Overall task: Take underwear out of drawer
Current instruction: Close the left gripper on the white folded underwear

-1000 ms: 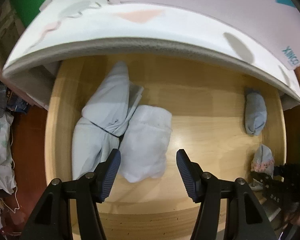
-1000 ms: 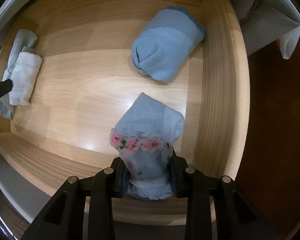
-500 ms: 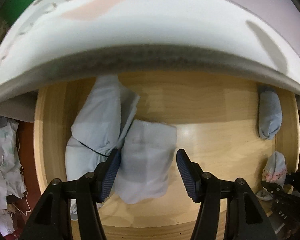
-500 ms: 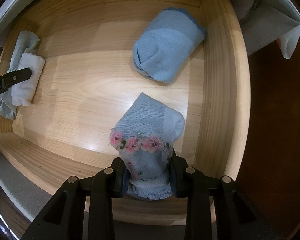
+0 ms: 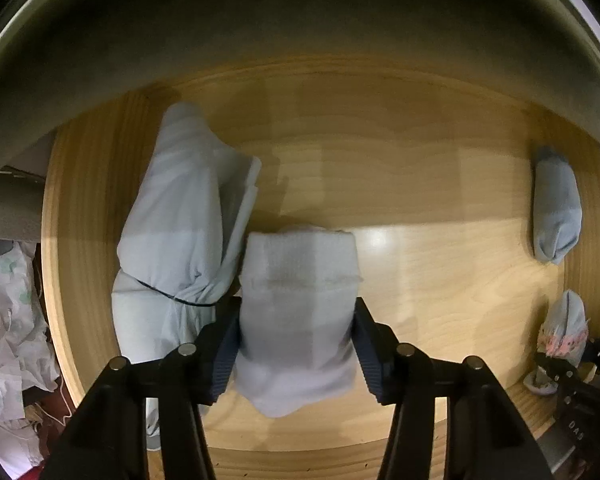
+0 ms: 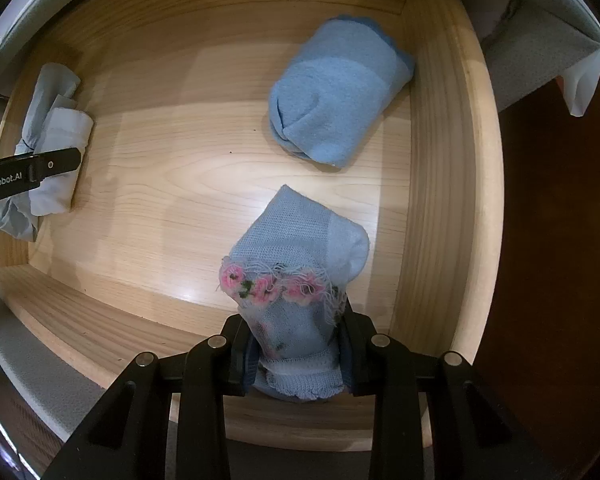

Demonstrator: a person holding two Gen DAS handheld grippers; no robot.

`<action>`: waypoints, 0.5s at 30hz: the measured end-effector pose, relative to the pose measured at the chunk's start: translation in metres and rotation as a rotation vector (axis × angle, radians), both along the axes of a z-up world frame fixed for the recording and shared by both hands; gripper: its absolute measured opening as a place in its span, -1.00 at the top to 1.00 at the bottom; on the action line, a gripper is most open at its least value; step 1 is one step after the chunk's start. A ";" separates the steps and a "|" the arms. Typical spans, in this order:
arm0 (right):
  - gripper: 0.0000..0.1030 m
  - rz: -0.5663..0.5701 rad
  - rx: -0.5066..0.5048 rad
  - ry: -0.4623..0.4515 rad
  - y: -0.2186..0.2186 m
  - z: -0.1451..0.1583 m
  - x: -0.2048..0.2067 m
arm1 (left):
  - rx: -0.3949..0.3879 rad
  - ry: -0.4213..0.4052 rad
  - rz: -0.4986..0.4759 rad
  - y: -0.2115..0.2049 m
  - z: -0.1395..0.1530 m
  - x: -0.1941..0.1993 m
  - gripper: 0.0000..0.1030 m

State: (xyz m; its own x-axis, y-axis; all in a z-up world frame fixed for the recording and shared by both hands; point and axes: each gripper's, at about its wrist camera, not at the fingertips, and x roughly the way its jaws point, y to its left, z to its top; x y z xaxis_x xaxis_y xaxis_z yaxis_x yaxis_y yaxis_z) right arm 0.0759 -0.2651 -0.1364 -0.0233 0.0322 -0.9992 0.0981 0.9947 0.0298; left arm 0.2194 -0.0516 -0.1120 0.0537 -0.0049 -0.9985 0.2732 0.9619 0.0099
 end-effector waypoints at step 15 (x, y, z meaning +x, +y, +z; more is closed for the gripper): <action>0.44 0.003 -0.002 0.001 0.001 -0.002 0.002 | 0.009 0.069 -0.006 0.001 -0.002 -0.028 0.09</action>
